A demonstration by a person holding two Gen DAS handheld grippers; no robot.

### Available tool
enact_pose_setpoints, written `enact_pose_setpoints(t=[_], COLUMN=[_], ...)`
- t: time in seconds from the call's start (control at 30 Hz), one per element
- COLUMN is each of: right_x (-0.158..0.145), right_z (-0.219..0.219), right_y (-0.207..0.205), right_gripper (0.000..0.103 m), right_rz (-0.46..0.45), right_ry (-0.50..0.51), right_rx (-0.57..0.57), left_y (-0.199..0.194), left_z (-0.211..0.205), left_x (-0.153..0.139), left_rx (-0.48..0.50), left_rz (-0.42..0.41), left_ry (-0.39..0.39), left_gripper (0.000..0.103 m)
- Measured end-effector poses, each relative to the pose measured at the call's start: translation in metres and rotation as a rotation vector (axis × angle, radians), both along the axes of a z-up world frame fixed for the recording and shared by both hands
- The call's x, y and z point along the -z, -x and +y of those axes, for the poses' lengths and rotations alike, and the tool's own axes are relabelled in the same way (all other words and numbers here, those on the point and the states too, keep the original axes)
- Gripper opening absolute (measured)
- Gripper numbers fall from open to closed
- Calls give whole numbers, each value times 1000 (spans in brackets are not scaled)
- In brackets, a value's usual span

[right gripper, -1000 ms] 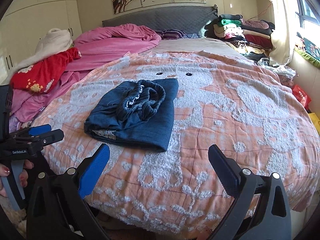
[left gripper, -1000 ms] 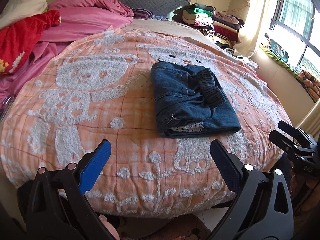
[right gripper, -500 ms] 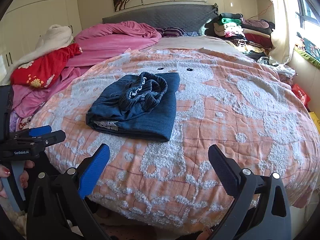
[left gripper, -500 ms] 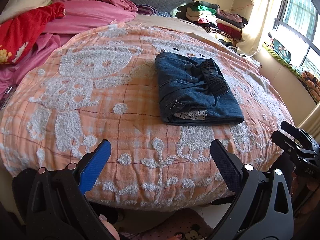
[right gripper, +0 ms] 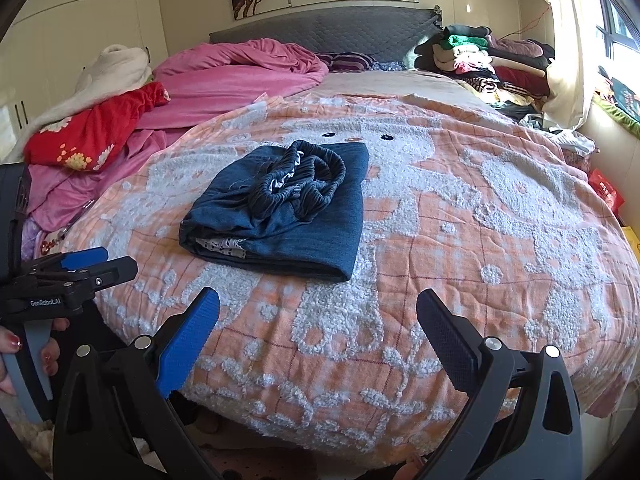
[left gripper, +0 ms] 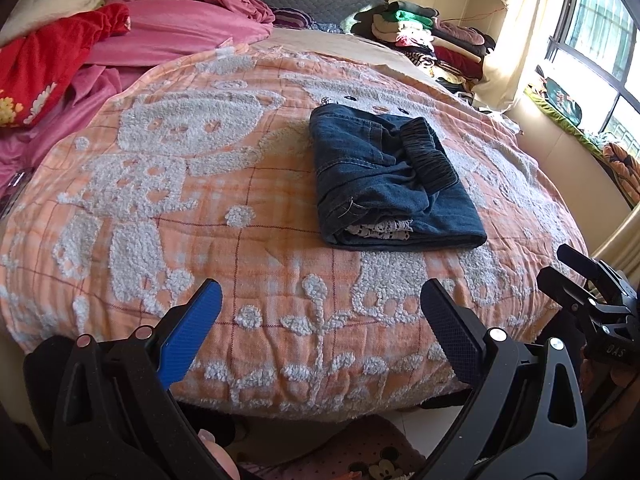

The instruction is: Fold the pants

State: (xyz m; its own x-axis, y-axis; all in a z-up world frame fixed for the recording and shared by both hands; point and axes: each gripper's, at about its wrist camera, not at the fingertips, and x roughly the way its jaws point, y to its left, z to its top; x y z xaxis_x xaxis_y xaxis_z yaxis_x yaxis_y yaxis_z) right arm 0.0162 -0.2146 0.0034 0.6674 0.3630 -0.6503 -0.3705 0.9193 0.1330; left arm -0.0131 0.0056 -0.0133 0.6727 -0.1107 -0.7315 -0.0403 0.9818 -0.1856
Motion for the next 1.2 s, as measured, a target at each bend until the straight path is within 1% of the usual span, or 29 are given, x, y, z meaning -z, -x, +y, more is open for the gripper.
enact_pose_setpoints(t=[1.2], right_x=[-2], right_z=[3], right_y=[-4], right_gripper=[98], right_rz=[7], right_ry=[-5], right_rx=[-5], left_y=[-2], left_z=[0], left_x=[-3], left_rx=[-11], left_rz=[15], left_ry=[-8], left_gripper=[93])
